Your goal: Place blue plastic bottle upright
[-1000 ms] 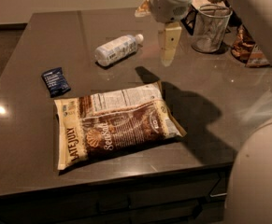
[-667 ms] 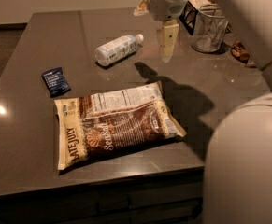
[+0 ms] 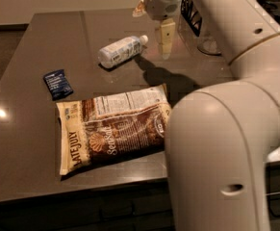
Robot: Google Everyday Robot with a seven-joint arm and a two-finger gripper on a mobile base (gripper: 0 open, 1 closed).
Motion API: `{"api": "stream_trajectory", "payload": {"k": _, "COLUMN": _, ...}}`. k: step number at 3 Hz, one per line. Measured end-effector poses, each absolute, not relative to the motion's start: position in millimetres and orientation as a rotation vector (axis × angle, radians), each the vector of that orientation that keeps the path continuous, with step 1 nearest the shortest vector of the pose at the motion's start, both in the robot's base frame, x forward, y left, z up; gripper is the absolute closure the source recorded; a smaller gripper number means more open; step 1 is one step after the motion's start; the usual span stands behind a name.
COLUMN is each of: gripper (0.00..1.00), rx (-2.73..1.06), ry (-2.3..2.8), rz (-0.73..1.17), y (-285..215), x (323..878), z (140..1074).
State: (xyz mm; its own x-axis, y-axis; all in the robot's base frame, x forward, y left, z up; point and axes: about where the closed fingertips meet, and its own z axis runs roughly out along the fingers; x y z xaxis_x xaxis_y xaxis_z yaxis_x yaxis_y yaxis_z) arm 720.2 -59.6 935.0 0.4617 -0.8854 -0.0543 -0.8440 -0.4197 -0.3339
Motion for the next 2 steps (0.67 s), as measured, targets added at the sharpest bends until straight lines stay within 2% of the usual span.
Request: {"api": "stream_trajectory", "payload": {"k": 2, "gripper": 0.00, "rx": -2.455, "ry": 1.399, "rz": -0.136, "y": -19.7, "x": 750.8, "z": 905.7}}
